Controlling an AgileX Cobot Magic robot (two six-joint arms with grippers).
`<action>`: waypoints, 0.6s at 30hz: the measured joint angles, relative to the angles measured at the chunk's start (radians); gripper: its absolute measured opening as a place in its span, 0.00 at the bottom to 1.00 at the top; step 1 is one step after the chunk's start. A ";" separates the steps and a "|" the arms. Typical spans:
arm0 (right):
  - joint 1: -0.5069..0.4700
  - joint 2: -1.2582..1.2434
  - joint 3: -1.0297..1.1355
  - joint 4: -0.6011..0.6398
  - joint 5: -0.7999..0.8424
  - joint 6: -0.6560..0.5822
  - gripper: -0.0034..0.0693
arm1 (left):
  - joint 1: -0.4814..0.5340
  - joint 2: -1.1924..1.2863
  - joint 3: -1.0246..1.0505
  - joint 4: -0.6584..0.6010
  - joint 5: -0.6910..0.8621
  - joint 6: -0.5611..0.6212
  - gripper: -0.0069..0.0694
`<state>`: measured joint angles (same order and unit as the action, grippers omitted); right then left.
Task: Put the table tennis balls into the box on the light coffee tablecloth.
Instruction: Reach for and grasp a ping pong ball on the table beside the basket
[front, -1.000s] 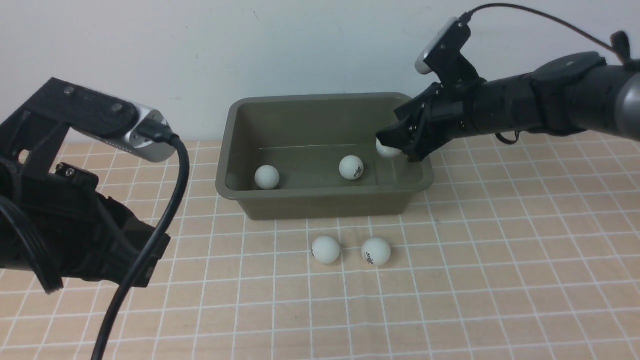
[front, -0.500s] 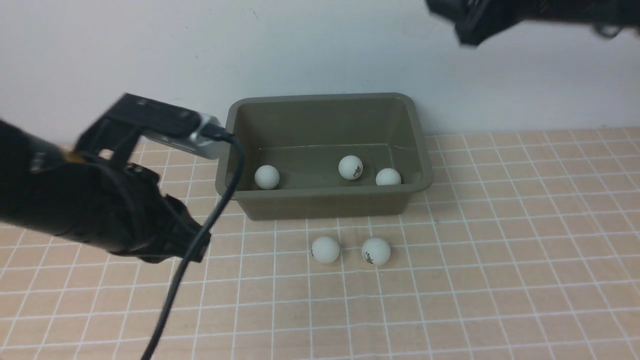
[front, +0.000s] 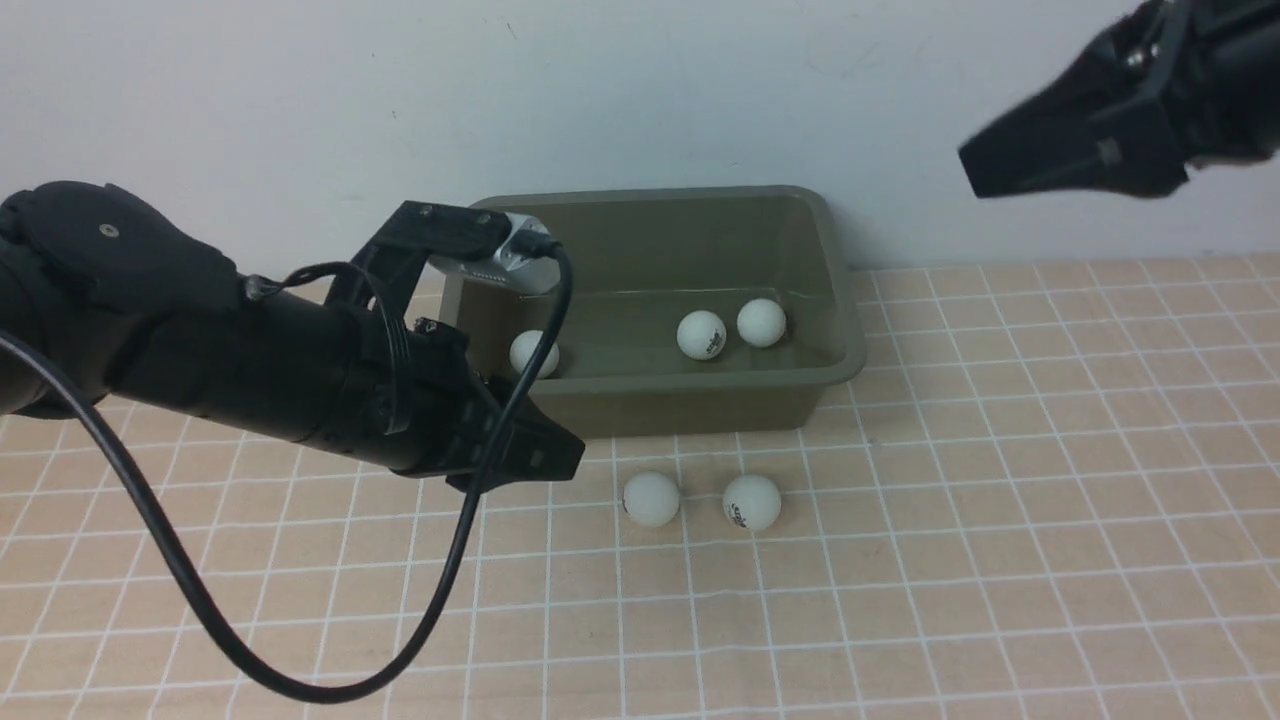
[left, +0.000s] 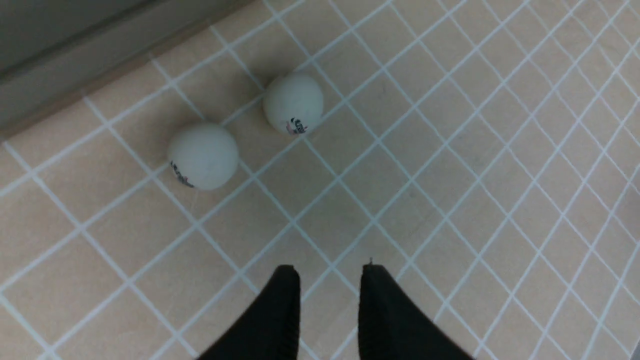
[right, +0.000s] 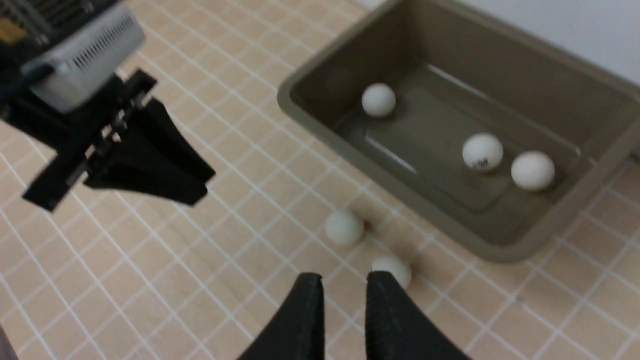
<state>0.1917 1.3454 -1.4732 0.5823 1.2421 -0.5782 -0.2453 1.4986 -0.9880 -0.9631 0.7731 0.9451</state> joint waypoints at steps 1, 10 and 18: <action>0.000 0.000 0.000 -0.033 0.007 0.023 0.12 | 0.000 0.009 0.000 -0.009 -0.005 0.024 0.31; 0.000 -0.022 0.002 -0.174 0.016 0.106 0.03 | 0.000 0.145 0.000 -0.055 -0.075 0.200 0.57; 0.000 -0.028 0.002 -0.180 0.018 0.109 0.03 | -0.069 0.214 -0.028 -0.139 -0.199 0.222 0.61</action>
<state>0.1917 1.3170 -1.4714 0.4025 1.2598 -0.4697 -0.3143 1.7126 -1.0157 -1.1026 0.5740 1.1670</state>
